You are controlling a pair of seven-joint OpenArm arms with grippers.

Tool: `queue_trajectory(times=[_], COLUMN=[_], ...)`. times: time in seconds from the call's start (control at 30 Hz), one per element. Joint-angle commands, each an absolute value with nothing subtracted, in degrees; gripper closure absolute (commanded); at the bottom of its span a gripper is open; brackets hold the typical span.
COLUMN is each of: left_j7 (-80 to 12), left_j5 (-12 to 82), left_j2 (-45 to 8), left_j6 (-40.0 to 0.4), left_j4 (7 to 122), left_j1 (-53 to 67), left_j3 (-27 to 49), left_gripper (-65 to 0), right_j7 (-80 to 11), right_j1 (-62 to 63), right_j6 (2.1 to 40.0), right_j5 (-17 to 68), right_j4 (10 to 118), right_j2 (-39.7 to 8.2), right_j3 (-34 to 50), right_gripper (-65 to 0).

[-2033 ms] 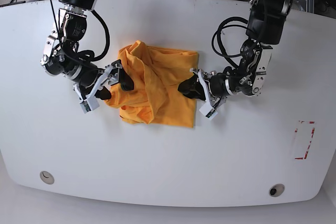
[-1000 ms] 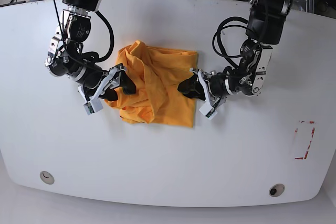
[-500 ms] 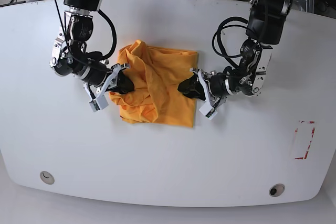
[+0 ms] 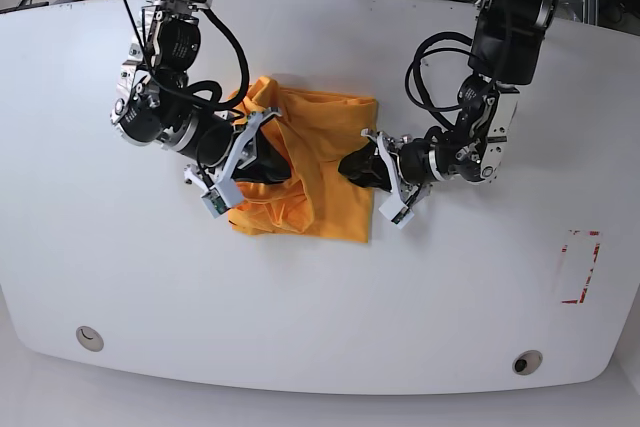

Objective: Layout the t-shirt on the table in an organized manner, then fold the t-shirt properly

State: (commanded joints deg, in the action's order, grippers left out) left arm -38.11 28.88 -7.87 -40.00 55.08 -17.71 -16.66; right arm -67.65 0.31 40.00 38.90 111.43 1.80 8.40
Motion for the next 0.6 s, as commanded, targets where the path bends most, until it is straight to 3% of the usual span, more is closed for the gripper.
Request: queue_trajectory(times=[0.27, 0.4, 0.5, 0.57, 0.6], left_j7=[-38.1, -38.1, -38.1, -38.1, -38.1], left_j5=[28.9, 28.9, 28.9, 28.9, 28.9], left_j2=[-7.9, -8.0, -8.0, -8.0, -8.0], left_j6=[-40.0, -40.0, -40.0, -40.0, -40.0], left_j4=[55.1, 55.1, 55.2, 55.2, 55.2], left_j1=[-17.7, -17.7, -17.7, -17.7, -17.7], left_j3=[-16.7, -16.7, -16.7, -16.7, -16.7], left_gripper=[-15.3, -15.3, -15.3, -15.3, -15.3], right_j7=[-67.4, -67.2, -67.2, -67.2, -67.2], right_j1=[-1.6, -0.8, 1.5, 2.9, 3.4], right_j6=[40.0, 39.3, 36.4, 35.1, 34.9], right_j5=[38.4, 38.4, 38.4, 38.4, 38.4], right_j4=[111.8, 111.8, 111.6, 111.5, 111.5], right_j2=[4.4, 4.2, 2.6, 0.4, 0.0], right_j3=[2.1, 4.4, 7.5, 9.9, 10.7], right_gripper=[-4.8, -5.7, -16.6, -31.4, -35.4])
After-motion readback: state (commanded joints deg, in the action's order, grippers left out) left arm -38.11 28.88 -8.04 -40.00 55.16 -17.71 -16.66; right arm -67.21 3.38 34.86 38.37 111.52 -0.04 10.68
